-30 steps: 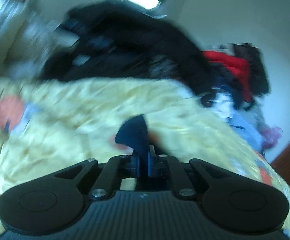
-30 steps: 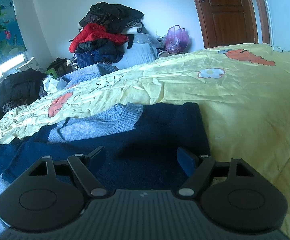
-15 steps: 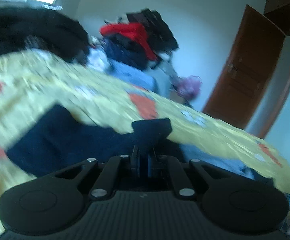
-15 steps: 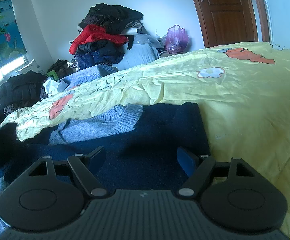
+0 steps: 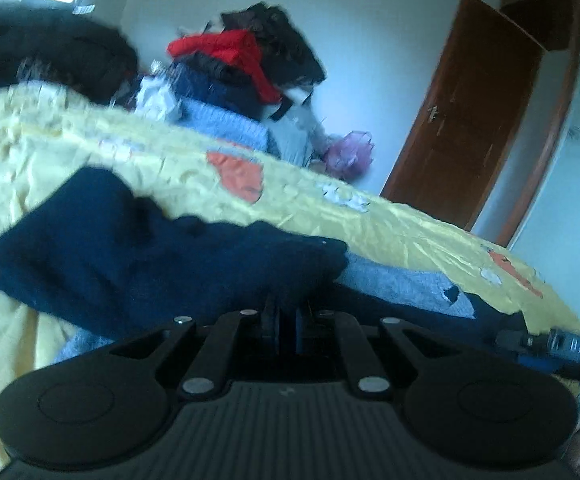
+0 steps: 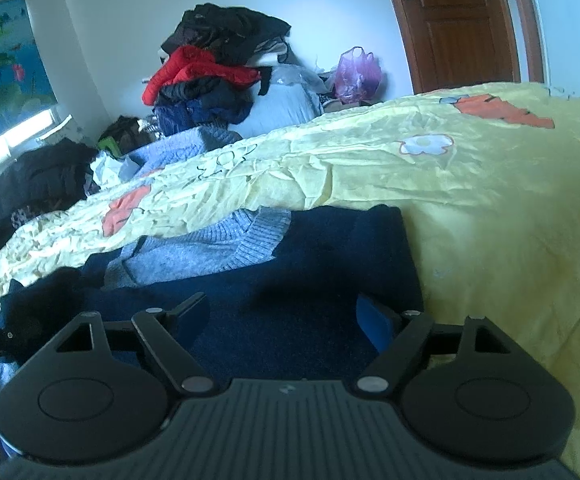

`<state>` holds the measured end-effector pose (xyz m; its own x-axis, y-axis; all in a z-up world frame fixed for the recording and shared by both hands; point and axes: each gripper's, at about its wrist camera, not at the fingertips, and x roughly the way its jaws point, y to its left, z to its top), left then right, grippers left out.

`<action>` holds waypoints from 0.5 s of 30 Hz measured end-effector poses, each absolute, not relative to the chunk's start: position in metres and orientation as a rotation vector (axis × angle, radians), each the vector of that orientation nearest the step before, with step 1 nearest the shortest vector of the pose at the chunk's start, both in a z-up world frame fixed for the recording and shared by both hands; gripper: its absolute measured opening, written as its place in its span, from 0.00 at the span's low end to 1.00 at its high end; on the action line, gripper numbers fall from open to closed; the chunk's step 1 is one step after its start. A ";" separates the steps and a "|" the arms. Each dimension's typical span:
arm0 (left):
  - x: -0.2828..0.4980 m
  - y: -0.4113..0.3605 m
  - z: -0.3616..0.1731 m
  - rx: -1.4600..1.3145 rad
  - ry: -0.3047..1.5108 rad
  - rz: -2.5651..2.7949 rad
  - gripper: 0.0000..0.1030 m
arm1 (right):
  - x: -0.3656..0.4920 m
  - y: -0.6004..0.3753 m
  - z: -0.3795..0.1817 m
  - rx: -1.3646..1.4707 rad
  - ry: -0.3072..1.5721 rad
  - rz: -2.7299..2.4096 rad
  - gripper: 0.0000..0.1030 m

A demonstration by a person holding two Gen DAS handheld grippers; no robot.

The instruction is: Fold small clothes

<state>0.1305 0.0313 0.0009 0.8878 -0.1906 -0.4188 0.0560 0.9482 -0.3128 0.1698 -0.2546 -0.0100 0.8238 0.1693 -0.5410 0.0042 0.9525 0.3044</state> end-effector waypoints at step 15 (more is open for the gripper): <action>0.125 0.025 0.006 -0.252 0.431 -0.158 0.07 | 0.264 -0.128 0.016 0.723 1.015 0.555 0.75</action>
